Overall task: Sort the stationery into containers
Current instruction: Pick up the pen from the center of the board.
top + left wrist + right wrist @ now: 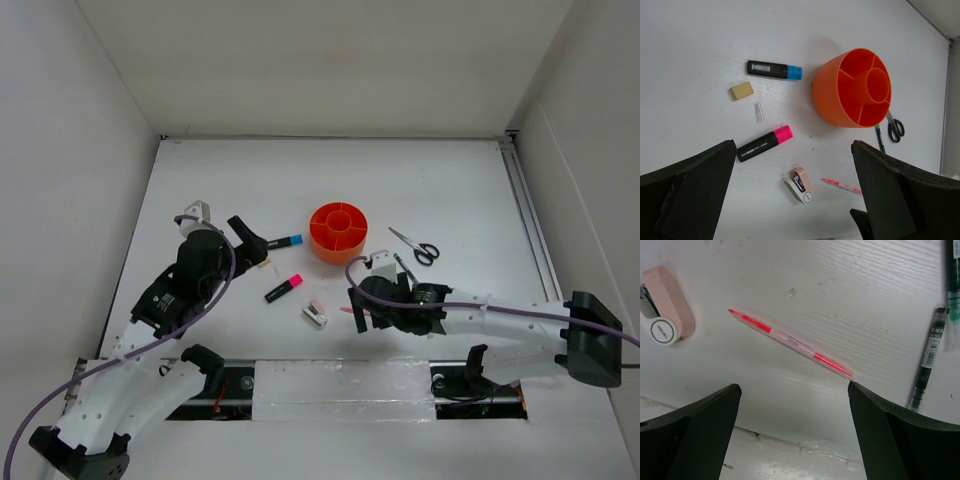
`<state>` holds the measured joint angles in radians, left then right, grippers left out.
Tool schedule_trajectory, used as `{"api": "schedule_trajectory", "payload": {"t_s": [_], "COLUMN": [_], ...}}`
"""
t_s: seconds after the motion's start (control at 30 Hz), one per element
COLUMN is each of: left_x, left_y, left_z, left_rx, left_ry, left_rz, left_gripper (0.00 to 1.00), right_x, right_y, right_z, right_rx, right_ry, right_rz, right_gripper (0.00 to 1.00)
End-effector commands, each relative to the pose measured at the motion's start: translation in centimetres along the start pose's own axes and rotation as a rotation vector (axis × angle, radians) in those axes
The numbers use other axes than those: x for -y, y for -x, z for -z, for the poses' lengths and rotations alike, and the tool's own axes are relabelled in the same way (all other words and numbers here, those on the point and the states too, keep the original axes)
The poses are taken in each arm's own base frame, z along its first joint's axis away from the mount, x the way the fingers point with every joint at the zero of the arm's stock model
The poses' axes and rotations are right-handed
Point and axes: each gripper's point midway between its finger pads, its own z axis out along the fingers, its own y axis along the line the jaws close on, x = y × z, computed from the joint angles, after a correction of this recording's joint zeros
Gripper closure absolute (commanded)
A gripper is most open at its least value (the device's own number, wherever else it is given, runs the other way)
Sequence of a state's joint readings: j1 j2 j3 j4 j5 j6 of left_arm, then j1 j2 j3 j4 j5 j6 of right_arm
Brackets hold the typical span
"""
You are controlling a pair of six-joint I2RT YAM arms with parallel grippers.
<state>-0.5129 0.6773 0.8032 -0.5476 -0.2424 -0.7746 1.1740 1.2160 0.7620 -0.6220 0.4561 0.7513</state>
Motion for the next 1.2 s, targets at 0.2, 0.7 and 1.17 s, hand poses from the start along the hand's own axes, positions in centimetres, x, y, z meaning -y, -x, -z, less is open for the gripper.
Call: {"api": "schedule_trajectory", "payload": {"t_s": [0.2,0.7,1.17], "left_x": [1.8,2.8,2.9], "left_y": [4.4,4.1,4.1], "left_z": [3.6,3.8,4.1], "left_rx": [0.103,0.089,0.09], "left_ry": [-0.05,-0.115,-0.128], "left_rz": [-0.055,-0.086,-0.094], "left_gripper": [0.0,0.0,0.0], "right_x": [-0.7,-1.6,-1.5], "right_y": [1.2,0.3,-0.1], "right_z": [-1.9,-4.6,-6.4], "right_rx": [-0.024,-0.091,-0.145], "right_ry": [-0.045,-0.019,0.038], "right_rz": [0.046,0.101,0.106], "right_gripper": [0.06,0.08,0.1]}}
